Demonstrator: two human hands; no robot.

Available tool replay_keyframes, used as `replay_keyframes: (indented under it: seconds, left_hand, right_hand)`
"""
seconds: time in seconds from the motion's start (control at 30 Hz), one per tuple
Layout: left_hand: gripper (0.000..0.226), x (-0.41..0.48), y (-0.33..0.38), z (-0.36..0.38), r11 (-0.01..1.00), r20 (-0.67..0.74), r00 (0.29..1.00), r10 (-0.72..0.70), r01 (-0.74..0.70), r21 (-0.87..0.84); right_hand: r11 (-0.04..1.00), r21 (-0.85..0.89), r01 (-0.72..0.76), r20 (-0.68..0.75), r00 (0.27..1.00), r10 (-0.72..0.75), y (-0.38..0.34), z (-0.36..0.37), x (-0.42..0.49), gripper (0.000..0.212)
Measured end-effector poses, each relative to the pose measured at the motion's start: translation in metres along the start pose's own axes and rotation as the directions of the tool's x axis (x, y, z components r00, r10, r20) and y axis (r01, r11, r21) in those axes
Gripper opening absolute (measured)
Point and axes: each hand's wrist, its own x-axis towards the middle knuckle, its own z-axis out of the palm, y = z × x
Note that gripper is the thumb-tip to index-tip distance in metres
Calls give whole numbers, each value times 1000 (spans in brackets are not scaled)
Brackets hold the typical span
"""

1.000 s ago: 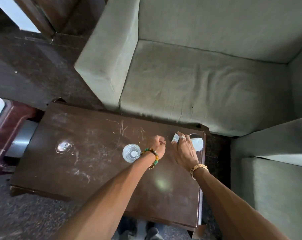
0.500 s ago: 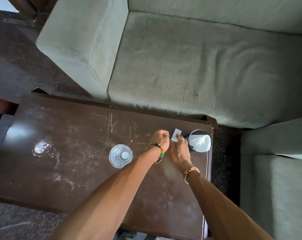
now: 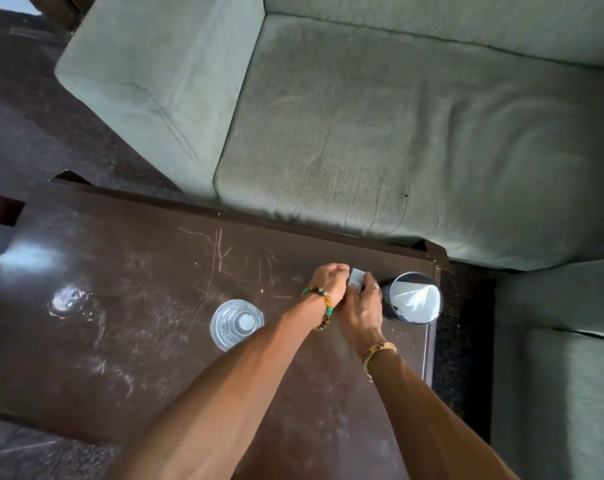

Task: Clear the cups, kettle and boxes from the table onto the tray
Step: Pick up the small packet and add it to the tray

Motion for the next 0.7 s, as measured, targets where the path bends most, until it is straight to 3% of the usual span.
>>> replay_keyframes:
  seconds: [0.13,0.37,0.53,0.7]
  left_hand:
    - [23,-9,0,-2,996,-22,998,-64,63,-66]
    - [21,-59,19,-23,953,-29,990,-141,128,-276]
    - [29,-117,51,-46,948,4,991,-133,128,-292]
    - [29,-207,89,-79,960,12,1000,-29,31,-277]
  right_hand:
    - [992,86,-89,-54,994,94,4,4,0,20]
    - [1000,-28,-13,-47,999,11,-17,-2,-33,13]
    - [994,113,11,-80,997,-2,-60,-33,-78,11]
    - [979,183,91,-15,996,-90,-109,-82,-141,32]
